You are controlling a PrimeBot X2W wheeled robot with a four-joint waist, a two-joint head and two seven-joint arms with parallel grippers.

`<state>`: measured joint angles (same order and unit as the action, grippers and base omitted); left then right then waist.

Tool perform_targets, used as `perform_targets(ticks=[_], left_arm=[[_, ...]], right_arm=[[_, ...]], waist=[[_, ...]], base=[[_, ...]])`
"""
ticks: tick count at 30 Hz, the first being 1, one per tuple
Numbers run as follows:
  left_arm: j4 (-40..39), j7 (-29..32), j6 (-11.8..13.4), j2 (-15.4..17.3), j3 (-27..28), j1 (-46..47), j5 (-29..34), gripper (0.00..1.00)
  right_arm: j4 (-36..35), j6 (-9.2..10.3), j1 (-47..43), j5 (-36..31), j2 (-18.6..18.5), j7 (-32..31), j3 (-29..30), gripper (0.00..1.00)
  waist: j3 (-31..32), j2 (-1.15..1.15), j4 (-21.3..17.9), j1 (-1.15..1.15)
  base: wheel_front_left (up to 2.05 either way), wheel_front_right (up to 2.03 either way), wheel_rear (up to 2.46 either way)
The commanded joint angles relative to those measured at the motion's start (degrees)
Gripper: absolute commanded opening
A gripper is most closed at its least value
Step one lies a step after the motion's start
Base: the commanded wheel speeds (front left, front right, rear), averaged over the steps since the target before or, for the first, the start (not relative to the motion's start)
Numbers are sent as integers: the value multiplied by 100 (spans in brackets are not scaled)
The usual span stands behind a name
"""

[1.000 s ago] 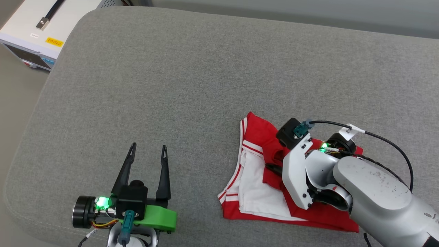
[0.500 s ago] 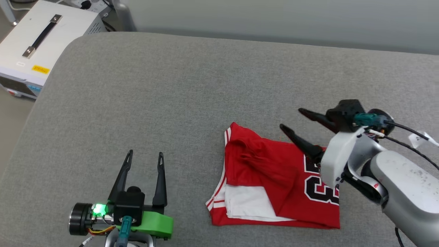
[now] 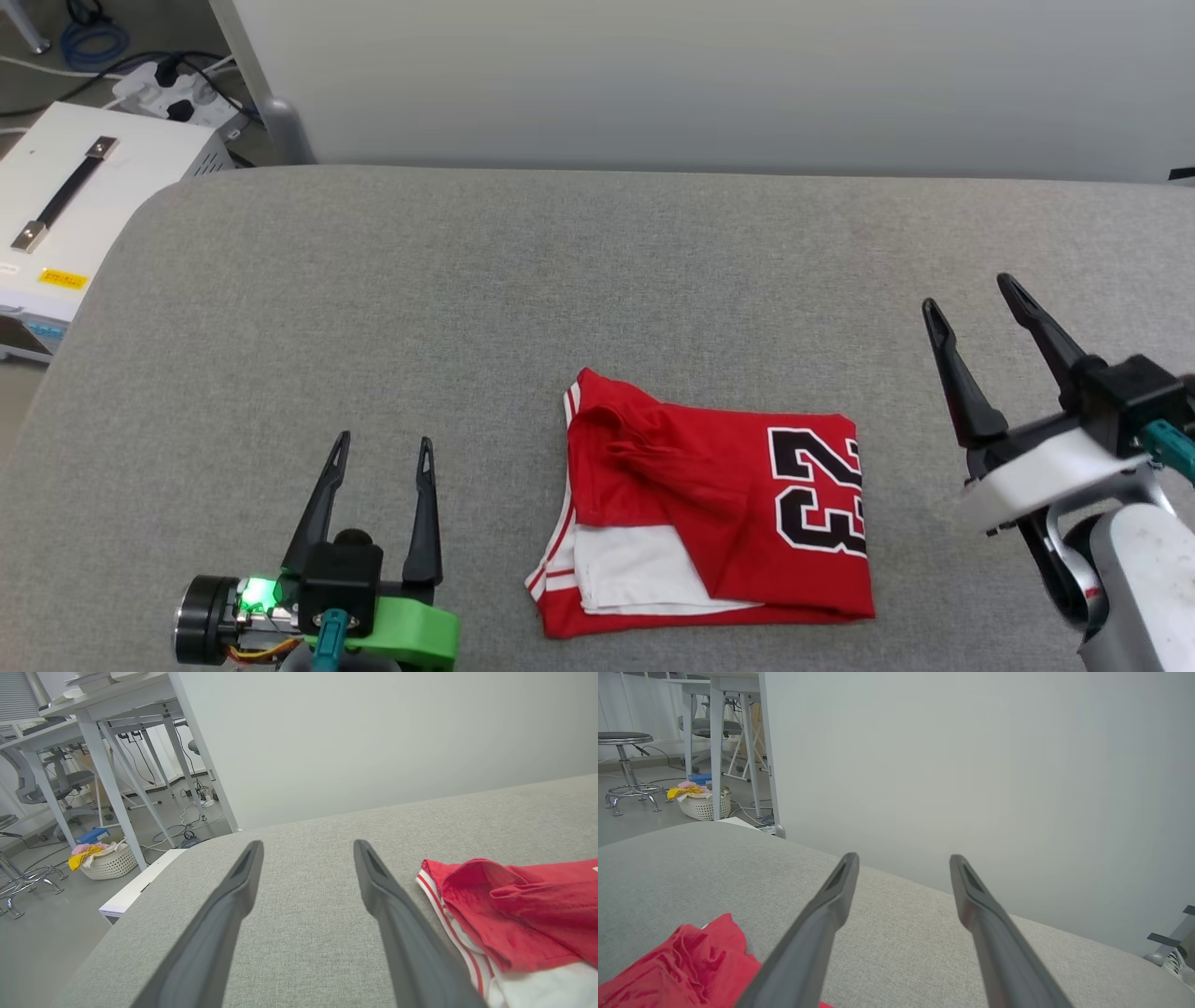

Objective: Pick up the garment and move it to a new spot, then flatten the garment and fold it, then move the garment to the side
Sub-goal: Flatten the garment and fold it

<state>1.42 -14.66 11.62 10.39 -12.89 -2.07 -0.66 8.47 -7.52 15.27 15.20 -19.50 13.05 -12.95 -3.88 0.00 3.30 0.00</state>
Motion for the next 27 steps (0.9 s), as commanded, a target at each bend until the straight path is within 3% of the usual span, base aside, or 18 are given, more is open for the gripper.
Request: perform_targets(ticks=[1, 10, 16, 27], left_arm=[[-21, -34, -8, 36, 21, -110, -29, 100], [-118, -34, -34, 63, 62, -309, -72, 100], [-124, -34, -92, 55, 138, -476, -157, 100], [-63, -34, -173, 24, 183, -562, -159, 100]], right_arm=[[-85, 3, -218, -144, 159, 72, 177, 100], [-697, 3, -1375, -430, 963, 187, 1092, 100], [-985, 3, -2077, -254, 1323, 194, 1160, 100], [-1047, 3, -2464, -289, 1390, 194, 1143, 100]], waist=[[122, 0, -76, 0], [295, 0, -78, 0], [424, 0, -18, 0], [450, 0, 51, 0]], base=[[0, 0, 0], [0, 0, 0], [0, 0, 0], [0, 0, 0]])
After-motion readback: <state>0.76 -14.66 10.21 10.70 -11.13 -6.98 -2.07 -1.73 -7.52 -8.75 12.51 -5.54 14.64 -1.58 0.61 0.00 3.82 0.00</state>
